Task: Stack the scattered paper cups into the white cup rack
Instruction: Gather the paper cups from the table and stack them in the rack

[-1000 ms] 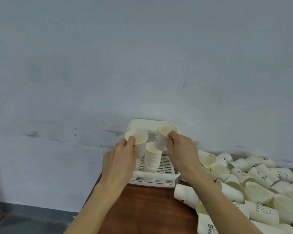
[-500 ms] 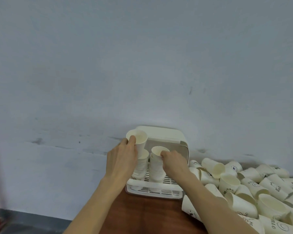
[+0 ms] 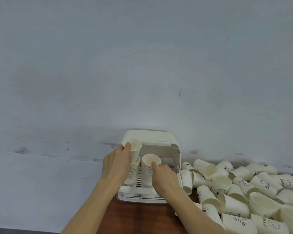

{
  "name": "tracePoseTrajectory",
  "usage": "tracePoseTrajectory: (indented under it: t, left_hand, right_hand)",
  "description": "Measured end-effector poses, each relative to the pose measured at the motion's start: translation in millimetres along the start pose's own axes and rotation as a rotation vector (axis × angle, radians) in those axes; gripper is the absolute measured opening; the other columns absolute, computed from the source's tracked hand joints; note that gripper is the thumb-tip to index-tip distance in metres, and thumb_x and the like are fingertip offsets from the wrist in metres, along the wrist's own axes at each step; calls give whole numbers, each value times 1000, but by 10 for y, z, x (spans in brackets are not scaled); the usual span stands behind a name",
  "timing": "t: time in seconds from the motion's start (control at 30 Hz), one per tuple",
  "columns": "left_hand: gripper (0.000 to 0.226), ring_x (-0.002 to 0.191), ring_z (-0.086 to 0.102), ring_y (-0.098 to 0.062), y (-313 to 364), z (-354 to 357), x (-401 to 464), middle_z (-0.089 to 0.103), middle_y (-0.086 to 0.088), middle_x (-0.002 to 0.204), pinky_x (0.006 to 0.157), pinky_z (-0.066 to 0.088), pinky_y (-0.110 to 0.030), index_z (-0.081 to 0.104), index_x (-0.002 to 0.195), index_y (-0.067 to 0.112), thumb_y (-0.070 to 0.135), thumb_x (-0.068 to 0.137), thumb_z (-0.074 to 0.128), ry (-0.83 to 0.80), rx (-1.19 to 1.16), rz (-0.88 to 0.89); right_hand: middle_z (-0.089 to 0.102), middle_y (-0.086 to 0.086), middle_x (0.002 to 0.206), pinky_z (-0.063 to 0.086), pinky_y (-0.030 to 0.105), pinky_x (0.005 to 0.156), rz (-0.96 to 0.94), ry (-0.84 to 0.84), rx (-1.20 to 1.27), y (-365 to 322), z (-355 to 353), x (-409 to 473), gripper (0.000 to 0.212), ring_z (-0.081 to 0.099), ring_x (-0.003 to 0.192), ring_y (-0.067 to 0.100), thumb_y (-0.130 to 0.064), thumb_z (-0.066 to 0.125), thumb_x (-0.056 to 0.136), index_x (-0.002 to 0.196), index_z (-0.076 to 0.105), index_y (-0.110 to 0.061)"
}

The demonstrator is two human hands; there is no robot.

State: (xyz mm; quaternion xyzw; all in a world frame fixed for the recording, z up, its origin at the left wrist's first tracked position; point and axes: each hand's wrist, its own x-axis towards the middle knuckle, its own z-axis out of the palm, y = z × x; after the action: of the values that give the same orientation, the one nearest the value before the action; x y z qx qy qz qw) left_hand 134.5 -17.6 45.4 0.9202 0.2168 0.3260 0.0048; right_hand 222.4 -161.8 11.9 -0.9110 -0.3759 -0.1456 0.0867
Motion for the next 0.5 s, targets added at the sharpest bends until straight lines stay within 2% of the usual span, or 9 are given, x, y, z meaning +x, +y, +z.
tracePoseTrajectory:
  t: [0.3, 0.43, 0.5]
  left_hand:
    - [14, 79, 61, -27, -73, 251, -76, 57, -2, 95, 56, 35, -33, 50, 103, 20, 14, 94, 42, -147, 134, 15]
    - [16, 75, 59, -26, -84, 313, -113, 58, -1, 87, 56, 37, -31, 57, 90, 20, 12, 91, 42, -159, 114, -4]
    - [23, 79, 60, -24, -83, 329, -110, 61, 0, 90, 58, 39, -31, 62, 92, 21, 14, 92, 40, -162, 98, -12]
  right_hand:
    - [60, 14, 110, 33, 36, 67, 24, 24, 102, -20, 44, -71, 52, 52, 100, 33, -2, 43, 85, 135, 31, -12]
    - [61, 17, 111, 33, 37, 66, 14, 38, 109, -27, 52, -89, 67, 54, 97, 35, -2, 45, 84, 145, 18, -11]
    - [60, 18, 112, 33, 37, 66, -4, 38, 112, -19, 34, -111, 71, 54, 97, 35, -3, 45, 85, 148, 13, -13]
